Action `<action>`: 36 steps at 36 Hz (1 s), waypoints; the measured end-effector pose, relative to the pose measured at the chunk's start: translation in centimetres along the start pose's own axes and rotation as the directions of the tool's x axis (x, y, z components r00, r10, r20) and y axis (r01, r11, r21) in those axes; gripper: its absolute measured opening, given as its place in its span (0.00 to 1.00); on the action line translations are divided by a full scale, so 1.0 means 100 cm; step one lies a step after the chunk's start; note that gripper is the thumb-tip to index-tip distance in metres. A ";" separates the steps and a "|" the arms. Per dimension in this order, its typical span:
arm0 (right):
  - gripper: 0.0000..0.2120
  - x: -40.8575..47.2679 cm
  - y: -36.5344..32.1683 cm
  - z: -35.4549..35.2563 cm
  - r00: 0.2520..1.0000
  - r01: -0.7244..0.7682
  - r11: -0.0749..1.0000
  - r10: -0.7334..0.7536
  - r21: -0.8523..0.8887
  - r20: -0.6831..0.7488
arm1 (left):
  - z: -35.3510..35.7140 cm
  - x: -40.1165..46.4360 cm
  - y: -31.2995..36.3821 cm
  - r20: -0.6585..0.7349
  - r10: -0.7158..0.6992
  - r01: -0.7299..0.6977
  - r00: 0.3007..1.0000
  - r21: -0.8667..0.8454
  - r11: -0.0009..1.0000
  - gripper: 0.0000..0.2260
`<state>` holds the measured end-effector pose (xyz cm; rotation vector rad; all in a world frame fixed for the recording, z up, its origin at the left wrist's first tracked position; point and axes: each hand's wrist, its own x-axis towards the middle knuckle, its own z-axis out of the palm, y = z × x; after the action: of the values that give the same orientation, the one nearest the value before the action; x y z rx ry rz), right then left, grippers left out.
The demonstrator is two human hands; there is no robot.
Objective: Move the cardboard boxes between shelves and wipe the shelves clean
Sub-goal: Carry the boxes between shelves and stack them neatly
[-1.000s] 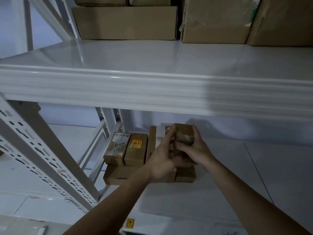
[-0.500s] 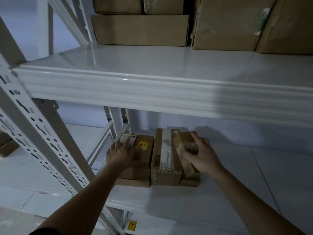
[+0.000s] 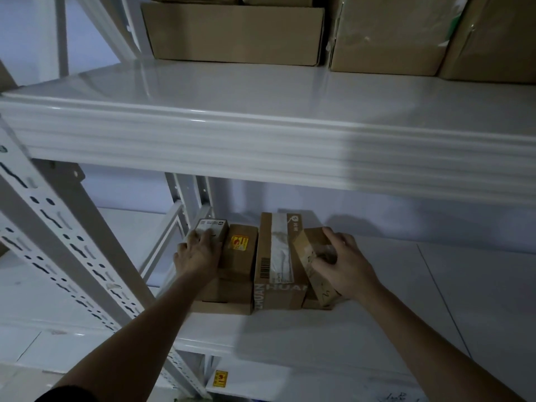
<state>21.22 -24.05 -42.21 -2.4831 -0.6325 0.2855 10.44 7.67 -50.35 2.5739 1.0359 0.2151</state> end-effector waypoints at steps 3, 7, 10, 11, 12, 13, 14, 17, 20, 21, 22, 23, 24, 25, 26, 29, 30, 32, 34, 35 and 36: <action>0.39 -0.001 -0.005 0.000 1.000 -0.003 1.000 0.003 -0.019 0.006 | -0.012 -0.007 0.008 -0.022 0.048 -0.048 0.999 -0.011 0.999 0.22; 0.38 -0.003 -0.021 -0.001 0.999 0.038 0.999 -0.038 -0.034 0.002 | -0.028 -0.024 0.014 -0.052 0.129 -0.131 0.990 -0.029 0.991 0.24; 0.38 -0.005 -0.035 -0.007 0.996 0.089 0.994 -0.088 -0.065 0.022 | -0.044 -0.042 0.022 -0.084 0.154 -0.155 0.985 -0.004 0.988 0.23; 0.38 -0.007 -0.039 -0.009 0.994 0.111 0.991 -0.109 -0.080 0.032 | -0.049 -0.050 0.024 -0.083 0.167 -0.166 0.982 0.019 0.986 0.23; 0.38 -0.010 -0.042 -0.010 0.991 0.134 0.986 -0.130 -0.099 0.042 | -0.054 -0.058 0.026 -0.078 0.178 -0.175 0.981 0.048 0.983 0.23; 0.38 -0.013 -0.045 -0.012 0.987 0.158 0.980 -0.153 -0.123 0.052 | -0.058 -0.066 0.026 -0.072 0.183 -0.178 0.980 0.074 0.981 0.23; 0.38 -0.017 -0.047 -0.013 0.982 0.185 0.972 -0.178 -0.144 0.061 | -0.062 -0.075 0.026 -0.069 0.180 -0.173 0.981 0.090 0.981 0.23; 0.39 -0.029 -0.052 -0.015 0.964 0.264 0.946 -0.251 -0.189 0.090 | -0.075 -0.103 0.027 -0.056 0.165 -0.160 0.985 0.089 0.983 0.23; 0.37 -0.045 -0.055 -0.015 0.940 0.339 0.908 -0.319 -0.244 0.119 | -0.087 -0.137 0.028 -0.083 0.151 -0.142 0.985 0.101 0.985 0.21; 0.37 -0.052 -0.056 -0.015 0.930 0.365 0.898 -0.343 -0.244 0.129 | -0.091 -0.151 0.028 -0.105 0.146 -0.135 0.984 0.106 0.985 0.22; 0.37 -0.059 -0.057 -0.015 0.921 0.388 0.891 -0.363 -0.237 0.142 | -0.095 -0.165 0.028 -0.121 0.137 -0.125 0.983 0.103 0.987 0.22; 0.37 -0.066 -0.058 -0.014 0.912 0.407 0.885 -0.379 -0.228 0.156 | -0.099 -0.180 0.028 -0.126 0.128 -0.117 0.984 0.091 0.989 0.23; 0.38 -0.073 -0.060 -0.013 0.904 0.423 0.879 -0.391 -0.221 0.173 | -0.102 -0.195 0.028 -0.122 0.120 -0.111 0.985 0.075 0.991 0.23; 0.38 -0.081 -0.062 -0.011 0.895 0.438 0.873 -0.401 -0.216 0.193 | -0.105 -0.210 0.027 -0.115 0.109 -0.102 0.987 0.064 0.993 0.23; 0.38 -0.090 -0.065 -0.010 0.888 0.450 0.867 -0.408 -0.214 0.213 | -0.108 -0.226 0.026 -0.112 0.099 -0.093 0.989 0.055 0.994 0.23; 0.38 -0.114 -0.078 -0.001 0.855 0.500 0.842 -0.443 -0.203 0.270 | -0.117 -0.269 0.015 -0.128 0.073 -0.065 0.989 0.061 0.996 0.23; 0.38 -0.123 -0.084 0.003 0.839 0.522 0.832 -0.461 -0.189 0.291 | -0.120 -0.283 0.009 -0.134 0.058 -0.049 0.989 0.074 0.996 0.23; 0.37 -0.139 -0.100 0.015 0.807 0.560 0.812 -0.490 -0.165 0.330 | -0.124 -0.309 -0.008 -0.145 0.017 -0.004 0.989 0.087 0.996 0.23; 0.35 -0.155 -0.121 0.028 0.767 0.596 0.794 -0.519 -0.120 0.376 | -0.129 -0.332 -0.027 -0.165 -0.057 0.069 0.985 0.071 0.995 0.23; 0.35 -0.164 -0.132 0.036 0.739 0.612 0.788 -0.537 -0.071 0.407 | -0.132 -0.343 -0.037 -0.173 -0.106 0.118 0.979 0.064 0.991 0.24; 0.34 -0.172 -0.144 0.043 0.707 0.628 0.778 -0.560 -0.017 0.433 | -0.136 -0.353 -0.047 -0.181 -0.154 0.168 0.971 0.061 0.984 0.25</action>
<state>-0.54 -20.03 -36.47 -2.2099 -1.6558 0.5121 -21.66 -10.01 -39.83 2.5574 1.3351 0.3732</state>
